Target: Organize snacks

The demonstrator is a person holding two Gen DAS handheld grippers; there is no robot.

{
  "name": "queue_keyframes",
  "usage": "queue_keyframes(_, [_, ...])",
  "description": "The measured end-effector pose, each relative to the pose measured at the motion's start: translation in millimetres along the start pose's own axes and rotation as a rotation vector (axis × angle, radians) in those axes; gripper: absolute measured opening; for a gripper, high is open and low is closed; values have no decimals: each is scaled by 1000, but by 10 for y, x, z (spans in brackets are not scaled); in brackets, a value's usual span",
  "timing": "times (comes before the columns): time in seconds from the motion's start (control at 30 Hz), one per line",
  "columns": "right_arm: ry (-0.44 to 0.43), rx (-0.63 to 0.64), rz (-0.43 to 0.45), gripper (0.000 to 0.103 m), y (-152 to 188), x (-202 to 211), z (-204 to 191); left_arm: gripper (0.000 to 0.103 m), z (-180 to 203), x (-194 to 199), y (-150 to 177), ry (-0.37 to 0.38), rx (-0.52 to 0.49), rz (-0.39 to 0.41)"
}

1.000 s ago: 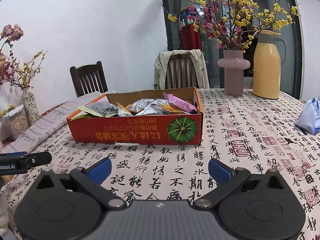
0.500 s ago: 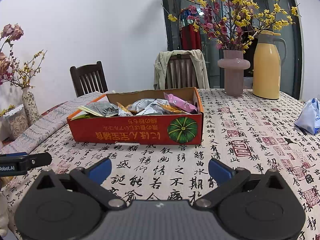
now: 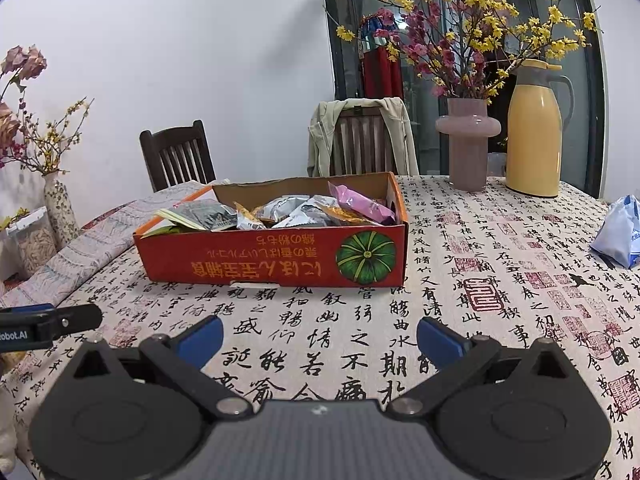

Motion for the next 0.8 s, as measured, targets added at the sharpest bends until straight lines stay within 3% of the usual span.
queue_keyframes(0.8, [1, 1, -4, 103, 10, -6, -7, 103, 20, 20, 3, 15, -2, 9])
Point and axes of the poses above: each gripper's, at about its wrist camera, not at the fingertips, and x roughly against the way its jaws point, z to its right, y to its underside, the point moved 1 cm from there along -x, roughly the way its jaws point, and after that the axes turned 6 degrees about y, right-handed, at the moved point
